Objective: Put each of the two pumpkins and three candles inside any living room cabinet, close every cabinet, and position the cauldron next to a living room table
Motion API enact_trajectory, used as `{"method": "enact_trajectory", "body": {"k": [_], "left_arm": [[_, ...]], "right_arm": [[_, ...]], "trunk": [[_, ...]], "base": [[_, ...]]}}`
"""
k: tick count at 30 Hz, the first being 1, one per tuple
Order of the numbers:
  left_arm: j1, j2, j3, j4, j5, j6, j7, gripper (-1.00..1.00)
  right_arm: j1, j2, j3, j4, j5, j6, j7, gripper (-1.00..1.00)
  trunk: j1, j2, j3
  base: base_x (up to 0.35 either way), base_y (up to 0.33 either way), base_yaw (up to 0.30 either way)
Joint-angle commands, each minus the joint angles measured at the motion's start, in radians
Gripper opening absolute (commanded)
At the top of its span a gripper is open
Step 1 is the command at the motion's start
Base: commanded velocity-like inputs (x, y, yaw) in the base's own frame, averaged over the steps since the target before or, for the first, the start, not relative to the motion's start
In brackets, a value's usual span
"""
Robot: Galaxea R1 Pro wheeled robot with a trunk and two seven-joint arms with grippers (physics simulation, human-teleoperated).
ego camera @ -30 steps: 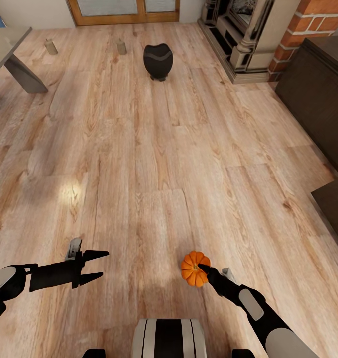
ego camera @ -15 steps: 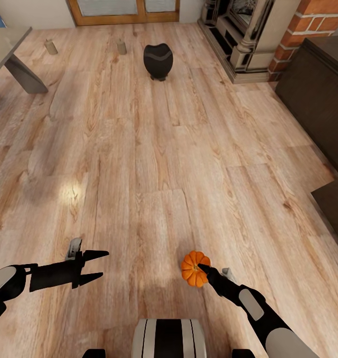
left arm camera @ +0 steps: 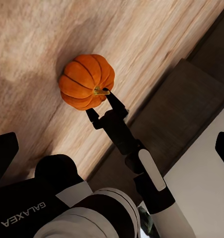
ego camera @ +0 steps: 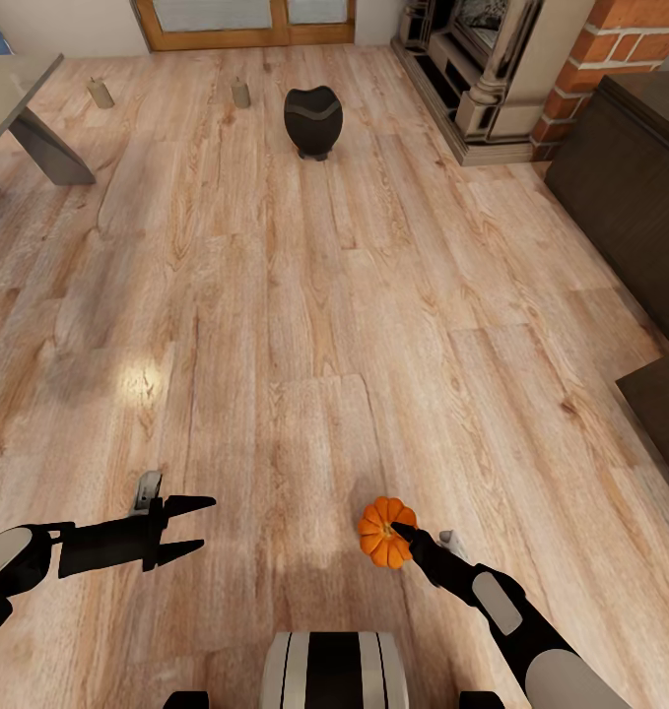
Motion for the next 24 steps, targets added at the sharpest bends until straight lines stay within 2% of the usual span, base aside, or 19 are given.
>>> {"method": "enact_trajectory", "body": {"k": [1, 8, 9, 12, 24], "left_arm": [[-0.001, 0.001, -0.001, -0.001, 0.011, 0.001, 0.009, 1.00], [-0.001, 0.001, -0.001, 0.000, 0.012, 0.001, 0.009, 1.00], [-0.001, 0.001, -0.001, 0.000, 0.012, 0.001, 0.009, 1.00], [-0.001, 0.001, -0.001, 0.000, 0.012, 0.001, 0.009, 1.00], [-0.001, 0.001, -0.001, 0.001, 0.012, 0.001, 0.009, 1.00]], "right_arm": [[0.000, 0.001, -0.004, 0.002, 0.017, 0.004, -0.047, 1.00], [0.000, 0.001, -0.004, 0.001, 0.017, 0.005, -0.047, 1.00], [0.000, 0.000, -0.004, 0.001, 0.017, 0.005, -0.047, -1.00], [0.000, 0.001, -0.004, 0.001, 0.017, 0.005, -0.047, -1.00], [0.000, 0.000, -0.004, 0.001, 0.017, 0.005, -0.047, -1.00]], "trunk": [[0.000, 0.000, -0.001], [0.000, 0.000, -0.001], [0.000, 0.000, -0.001], [-0.001, 0.000, 0.007], [-0.001, 0.000, 0.007]], "base": [[0.000, 0.000, 0.000], [0.000, 0.000, 0.000], [0.000, 0.000, 0.000], [0.000, 0.000, 0.000], [0.000, 0.000, 0.000]]}}
